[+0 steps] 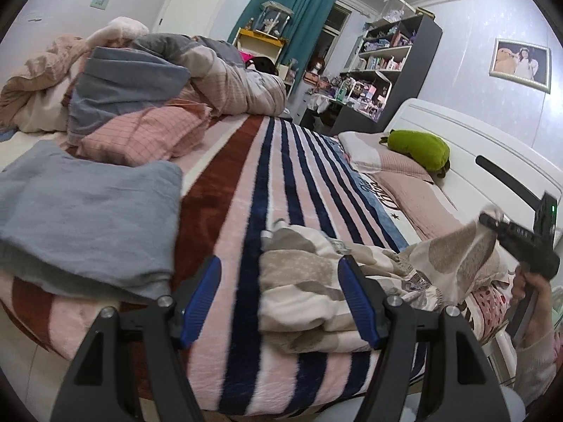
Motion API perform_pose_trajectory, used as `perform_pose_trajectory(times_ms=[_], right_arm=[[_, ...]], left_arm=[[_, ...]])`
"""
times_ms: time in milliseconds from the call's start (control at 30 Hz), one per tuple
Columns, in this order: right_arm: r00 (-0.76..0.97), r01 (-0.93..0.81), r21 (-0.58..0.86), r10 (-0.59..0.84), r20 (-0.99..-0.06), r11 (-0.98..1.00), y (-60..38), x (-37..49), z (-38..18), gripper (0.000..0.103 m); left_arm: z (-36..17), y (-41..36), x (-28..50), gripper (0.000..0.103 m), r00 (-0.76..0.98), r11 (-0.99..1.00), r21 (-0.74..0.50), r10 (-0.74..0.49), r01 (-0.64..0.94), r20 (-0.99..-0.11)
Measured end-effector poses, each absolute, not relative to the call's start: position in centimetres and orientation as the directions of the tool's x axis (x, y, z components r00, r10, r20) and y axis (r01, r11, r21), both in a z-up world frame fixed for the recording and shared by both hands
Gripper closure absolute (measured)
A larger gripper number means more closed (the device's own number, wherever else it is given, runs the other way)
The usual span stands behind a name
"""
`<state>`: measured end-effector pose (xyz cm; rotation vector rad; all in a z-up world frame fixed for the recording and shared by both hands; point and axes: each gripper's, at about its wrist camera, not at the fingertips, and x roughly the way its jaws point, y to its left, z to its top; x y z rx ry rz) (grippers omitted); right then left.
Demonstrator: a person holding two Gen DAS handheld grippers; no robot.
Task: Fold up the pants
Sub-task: 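Lift the pants edge with the right gripper and fold it over the bundle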
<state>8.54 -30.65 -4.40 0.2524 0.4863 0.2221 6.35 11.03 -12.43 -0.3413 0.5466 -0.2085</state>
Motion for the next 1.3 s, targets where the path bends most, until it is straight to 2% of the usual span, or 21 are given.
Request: perform_pose_trajectory(times_ms=[100, 300, 433, 567, 667, 767, 833, 867, 1067, 1233, 1300], right_arm=[[0.842, -0.211, 0.264, 0.312, -0.440, 0.941, -27.1, 9.8, -3.6, 0.098], [0.752, -0.358, 0.202, 0.410, -0.516, 0.912, -18.2, 12.8, -4.1, 0.098], [0.651, -0.462, 0.148, 0.447, -0.613, 0.875, -11.9, 14.5, -7.0, 0.098], [0.481, -0.559, 0.123, 0.441, -0.758, 0.820, -7.8, 15.1, -11.7, 0.097], [0.396, -0.599, 0.115, 0.418, -0.818, 0.792, -6.6, 14.7, -14.7, 0.092], [0.372, -0.600, 0.154, 0.443, -0.816, 0.785, -7.3, 14.4, -15.1, 0.083], [0.353, -0.597, 0.209, 0.488, -0.798, 0.775, -8.2, 14.2, -14.3, 0.069], [0.349, -0.596, 0.239, 0.516, -0.783, 0.766, -8.7, 13.9, -13.8, 0.067], [0.433, -0.579, 0.269, 0.570, -0.698, 0.770, -12.1, 11.6, -10.4, 0.064], [0.571, -0.488, 0.174, 0.464, -0.677, 0.855, -16.1, 10.7, -9.9, 0.060], [0.579, -0.460, 0.194, 0.458, -0.675, 0.866, -17.7, 10.6, -10.6, 0.059]], left_arm=[[-12.7, 12.5, 5.6, 0.038, 0.846, 0.920, -0.381, -0.273, 0.090, -0.458], [-13.0, 15.4, 4.6, 0.038, 0.865, 0.911, -0.408, -0.251, 0.059, -0.434], [-13.5, 16.5, 4.3, 0.038, 0.868, 0.901, -0.431, -0.250, 0.048, -0.428], [-13.9, 16.7, 4.5, 0.038, 0.862, 0.899, -0.436, -0.255, 0.044, -0.439], [-14.3, 16.6, 4.9, 0.038, 0.853, 0.898, -0.436, -0.267, 0.053, -0.447], [-14.4, 16.0, 5.2, 0.037, 0.843, 0.903, -0.425, -0.280, 0.068, -0.459], [-14.3, 15.4, 5.6, 0.037, 0.837, 0.904, -0.420, -0.291, 0.081, -0.464], [-14.3, 15.2, 5.7, 0.037, 0.834, 0.904, -0.418, -0.296, 0.088, -0.465], [-13.8, 11.6, 7.0, 0.036, 0.802, 0.897, -0.406, -0.367, 0.172, -0.472], [-13.7, 7.6, 9.1, 0.033, 0.753, 0.878, -0.405, -0.442, 0.254, -0.487], [-13.7, 5.8, 10.4, 0.033, 0.734, 0.877, -0.398, -0.455, 0.270, -0.504]])
